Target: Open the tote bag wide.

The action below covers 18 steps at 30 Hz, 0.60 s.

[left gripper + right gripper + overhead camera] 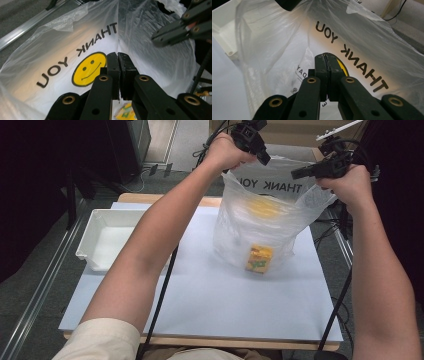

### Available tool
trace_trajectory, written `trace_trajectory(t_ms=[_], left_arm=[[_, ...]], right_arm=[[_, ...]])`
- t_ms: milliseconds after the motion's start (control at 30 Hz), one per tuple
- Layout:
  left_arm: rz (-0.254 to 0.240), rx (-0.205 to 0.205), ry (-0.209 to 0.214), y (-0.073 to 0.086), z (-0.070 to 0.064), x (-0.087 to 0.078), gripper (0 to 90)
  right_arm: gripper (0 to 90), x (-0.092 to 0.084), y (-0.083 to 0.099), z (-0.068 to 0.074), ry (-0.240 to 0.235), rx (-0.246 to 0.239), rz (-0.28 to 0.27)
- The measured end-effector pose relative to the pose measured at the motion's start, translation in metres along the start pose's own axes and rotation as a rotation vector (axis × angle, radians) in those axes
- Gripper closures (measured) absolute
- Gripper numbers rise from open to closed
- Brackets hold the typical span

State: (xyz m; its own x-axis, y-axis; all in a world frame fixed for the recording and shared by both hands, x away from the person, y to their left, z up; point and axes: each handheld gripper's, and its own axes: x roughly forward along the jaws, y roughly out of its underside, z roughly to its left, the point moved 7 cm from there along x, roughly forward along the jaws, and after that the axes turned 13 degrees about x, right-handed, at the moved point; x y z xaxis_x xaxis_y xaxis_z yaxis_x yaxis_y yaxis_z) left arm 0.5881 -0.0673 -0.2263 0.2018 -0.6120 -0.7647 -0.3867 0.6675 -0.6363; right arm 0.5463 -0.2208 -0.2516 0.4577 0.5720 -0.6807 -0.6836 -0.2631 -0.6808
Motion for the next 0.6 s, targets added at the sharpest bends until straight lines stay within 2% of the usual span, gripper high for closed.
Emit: trace_trajectory(t_ms=[167,233,267,333,400,433,467,500,600], left_arm=[[0.012,0.012,-0.003,-0.002,0.001,0.018,89.0],[0.027,0.016,-0.005,0.002,0.001,0.025,88.9],[0.04,0.015,-0.004,0.006,0.001,0.028,88.7],[0.036,0.011,0.007,0.012,0.002,0.032,88.7],[0.061,0.005,0.004,0.023,0.004,0.036,88.9],[0.061,0.005,0.004,0.023,0.004,0.036,88.9],[0.073,0.007,0.003,0.031,0.004,0.038,88.9],[0.073,0.007,0.003,0.031,0.004,0.038,88.9],[0.082,0.009,0.009,0.045,0.001,0.039,88.9]], right_arm=[[90.0,0.016,-0.005,0.001,-0.006,0.021,0.009],[90.0,0.024,-0.005,0.003,-0.01,0.016,0.016],[90.0,0.027,-0.003,0.003,-0.016,0.013,0.018],[90.0,0.032,0.001,0.004,-0.03,0.01,0.013],[90.0,0.038,0.008,0.002,-0.02,0.023,0.035],[90.0,0.04,0.011,0.001,-0.014,0.03,0.047],[90.0,0.042,0.015,0.0,-0.004,0.033,0.058],[90.0,0.042,0.015,0.0,-0.004,0.033,0.058],[90.0,0.043,0.025,-0.001,0.008,0.042,0.078]])
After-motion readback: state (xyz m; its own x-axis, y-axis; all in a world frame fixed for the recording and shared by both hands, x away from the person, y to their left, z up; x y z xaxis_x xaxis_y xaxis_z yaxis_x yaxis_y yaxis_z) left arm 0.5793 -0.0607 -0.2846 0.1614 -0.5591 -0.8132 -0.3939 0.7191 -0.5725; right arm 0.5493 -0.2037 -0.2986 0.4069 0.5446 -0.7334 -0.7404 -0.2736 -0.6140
